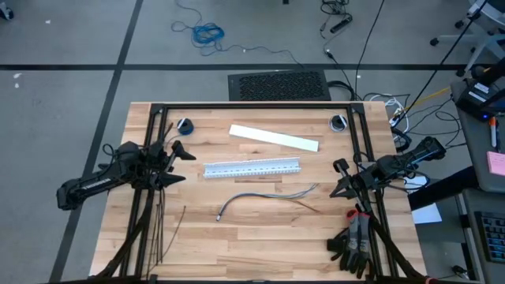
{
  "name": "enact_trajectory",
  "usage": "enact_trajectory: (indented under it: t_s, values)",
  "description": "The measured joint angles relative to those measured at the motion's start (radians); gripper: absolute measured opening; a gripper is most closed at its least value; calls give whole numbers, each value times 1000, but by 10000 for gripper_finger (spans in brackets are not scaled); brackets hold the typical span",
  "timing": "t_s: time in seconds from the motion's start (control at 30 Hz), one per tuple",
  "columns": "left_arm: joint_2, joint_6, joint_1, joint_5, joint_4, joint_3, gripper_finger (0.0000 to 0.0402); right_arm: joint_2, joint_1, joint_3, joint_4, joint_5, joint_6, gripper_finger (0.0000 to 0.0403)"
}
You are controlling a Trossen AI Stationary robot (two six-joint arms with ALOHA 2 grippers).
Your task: Ziptie cables
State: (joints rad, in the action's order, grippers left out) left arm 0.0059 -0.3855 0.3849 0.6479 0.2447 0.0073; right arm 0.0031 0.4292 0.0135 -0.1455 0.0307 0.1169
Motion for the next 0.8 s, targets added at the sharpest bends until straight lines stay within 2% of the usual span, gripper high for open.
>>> enact_trajectory:
  t_s: [0.6,0.8]
  values:
    - [0,0,0,0,0,0,393,0,0,0,0,0,0,0]
    - [0,0,0,0,0,0,393,0,-3,0,-8,1,45,0]
